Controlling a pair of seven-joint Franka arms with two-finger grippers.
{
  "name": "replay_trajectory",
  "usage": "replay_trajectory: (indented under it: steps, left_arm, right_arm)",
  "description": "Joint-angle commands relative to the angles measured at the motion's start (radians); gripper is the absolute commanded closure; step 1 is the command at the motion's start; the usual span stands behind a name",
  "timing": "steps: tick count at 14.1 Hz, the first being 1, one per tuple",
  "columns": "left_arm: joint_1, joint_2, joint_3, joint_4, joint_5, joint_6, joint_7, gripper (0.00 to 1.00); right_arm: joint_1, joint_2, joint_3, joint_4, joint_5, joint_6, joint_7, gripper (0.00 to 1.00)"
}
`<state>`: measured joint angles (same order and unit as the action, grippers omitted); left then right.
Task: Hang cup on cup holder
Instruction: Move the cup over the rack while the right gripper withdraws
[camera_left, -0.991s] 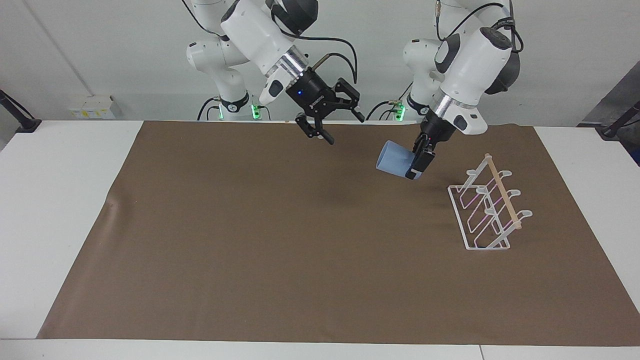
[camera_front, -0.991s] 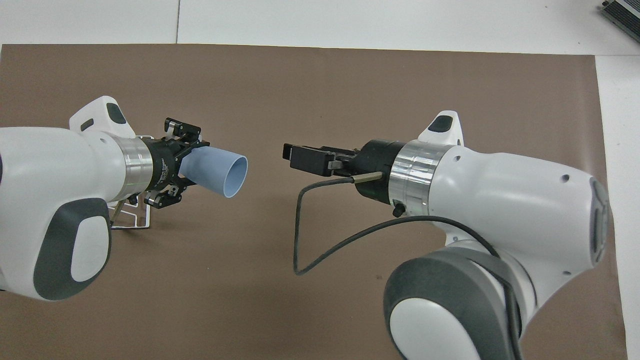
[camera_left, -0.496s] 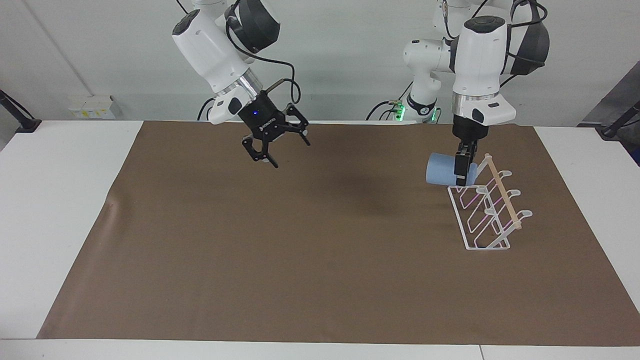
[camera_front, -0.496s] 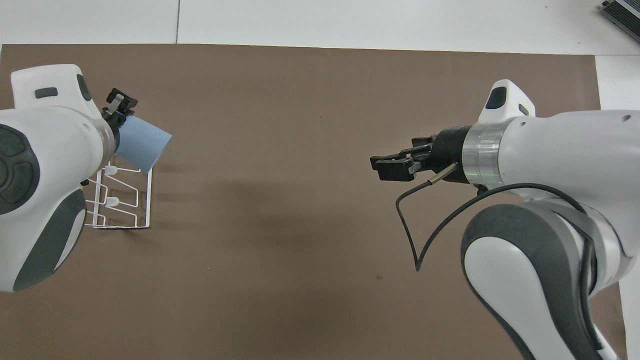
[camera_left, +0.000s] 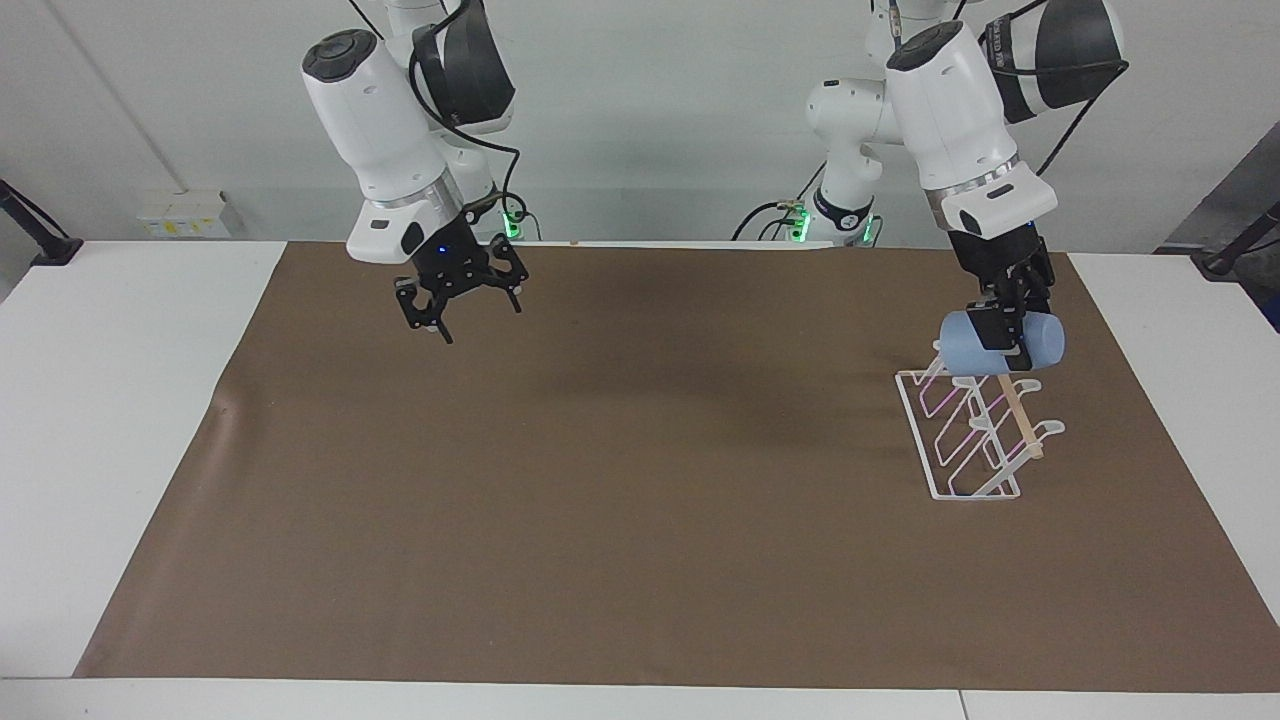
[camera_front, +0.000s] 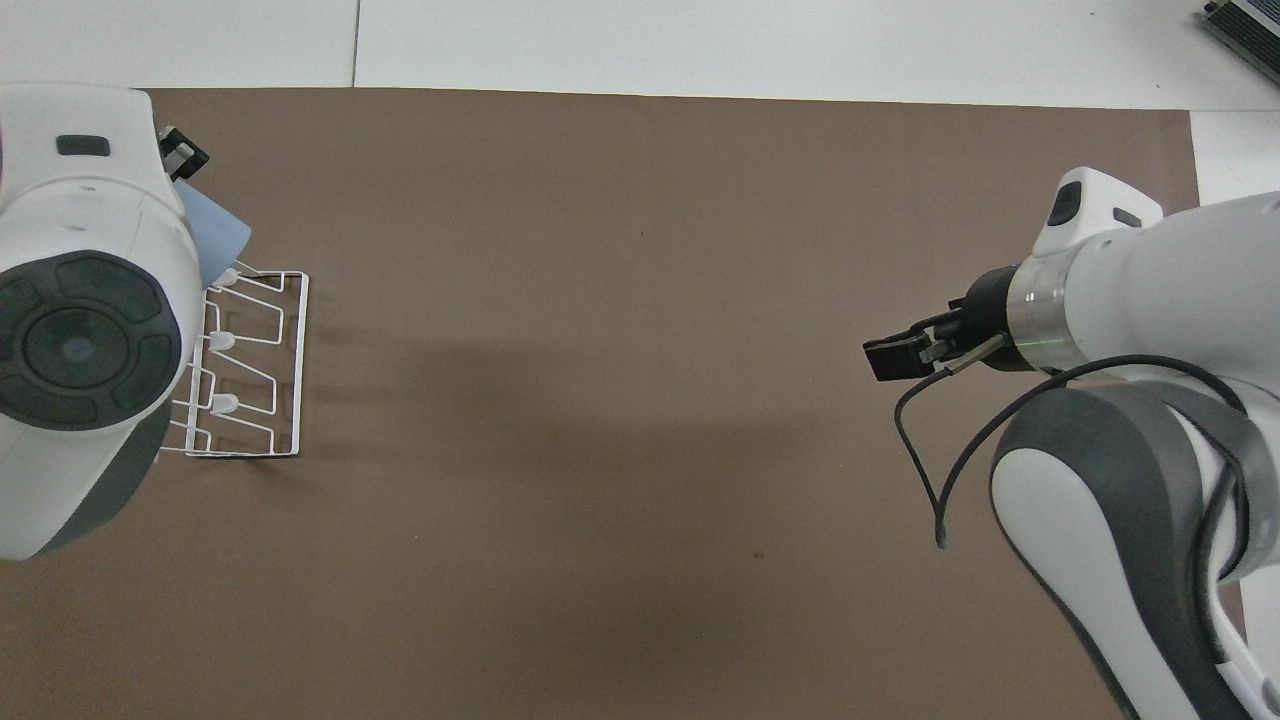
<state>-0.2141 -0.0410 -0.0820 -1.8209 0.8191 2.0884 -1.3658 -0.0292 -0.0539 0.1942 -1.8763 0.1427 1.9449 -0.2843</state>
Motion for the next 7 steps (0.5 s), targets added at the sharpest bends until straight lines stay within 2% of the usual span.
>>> replay_trajectory:
  steps: [1,7]
  left_arm:
    - [0.018,0.061,-0.002,0.017,0.136,0.03,0.021,1.0]
    - [0.044,0.124,-0.002,-0.005,0.294,0.076,0.007,1.0]
  right_arm:
    - [-0.063,-0.011,0.01,0.025,-0.067,-0.081,0.08,0.0]
    - [-0.129,-0.011,0.008,0.052,-0.179,-0.148,0.261,0.0]
